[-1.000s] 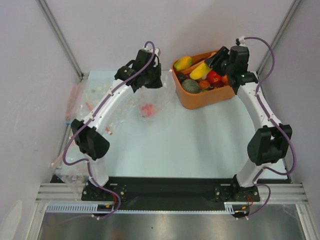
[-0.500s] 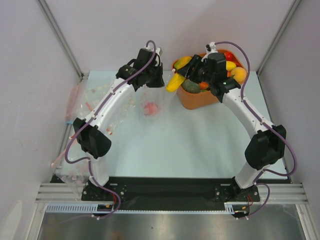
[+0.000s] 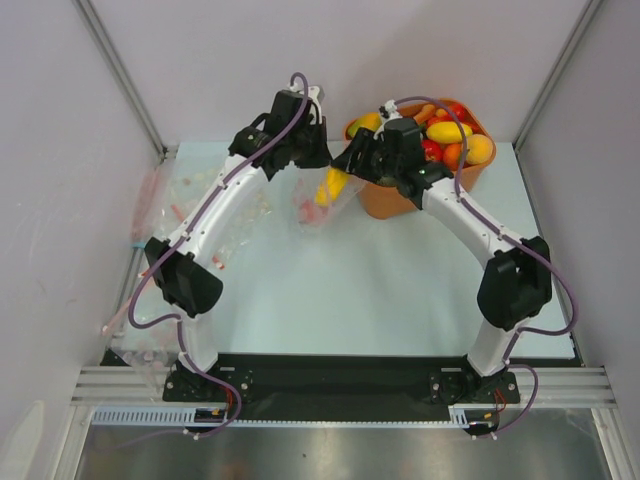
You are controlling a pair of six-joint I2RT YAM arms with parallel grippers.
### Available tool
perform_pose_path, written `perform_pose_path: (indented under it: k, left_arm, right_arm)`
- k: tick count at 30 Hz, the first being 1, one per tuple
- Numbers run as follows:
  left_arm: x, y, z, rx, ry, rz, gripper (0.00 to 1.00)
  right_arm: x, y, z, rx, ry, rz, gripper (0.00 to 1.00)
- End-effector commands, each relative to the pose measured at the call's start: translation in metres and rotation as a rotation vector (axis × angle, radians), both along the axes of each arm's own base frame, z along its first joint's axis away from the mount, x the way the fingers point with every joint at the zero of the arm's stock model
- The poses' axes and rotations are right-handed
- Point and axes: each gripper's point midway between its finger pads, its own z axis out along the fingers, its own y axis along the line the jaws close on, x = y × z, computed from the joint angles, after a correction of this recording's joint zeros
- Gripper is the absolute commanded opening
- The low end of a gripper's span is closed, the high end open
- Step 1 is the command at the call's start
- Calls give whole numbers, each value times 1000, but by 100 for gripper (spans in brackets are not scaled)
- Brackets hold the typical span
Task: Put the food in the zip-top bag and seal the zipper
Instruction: Place the fake fruit in the zipper food storage bag, then pick up the fake bread from the bin.
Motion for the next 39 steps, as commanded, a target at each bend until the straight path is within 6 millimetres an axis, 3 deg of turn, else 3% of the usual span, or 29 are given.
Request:
perform_pose_path:
  k: [1,3,4,11,17,18,21,26,29,39]
  left_arm:
    - [-1,-5,47,-91,-98,-3,0]
    - [0,-1,49,-83,-109,7,0]
    - [0,0,49,-75,-110,8,0]
    - [-6,7,32,-56,-77,32,0]
    - [-12,14,24,-53,-62,52,0]
    - [-13,14,23,-57,-62,55,0]
    - [-18,15,22,-76,-62,62,0]
    - [-23,15,20,-91,-52,58,0]
    - [-25,16,23,-87,-56,55,0]
    - [-34,19,21,-89,-29,50,0]
  right_arm:
    - [-2,18,16,25,-23,53,59]
    - [-1,18,9,-3,4,63,76]
    - [0,18,11,-13,0,65,78]
    - [11,-8,46,27,-65,37,80]
    - [22,-53,71,82,-129,10,79]
    - [30,-70,71,91,-122,-24,79]
    - [43,-93,66,123,-86,-79,78]
    - [77,-143,38,54,-26,-286,77]
    - [96,-162,25,46,-12,-363,78]
    - [149,-194,-8,80,44,-570,85]
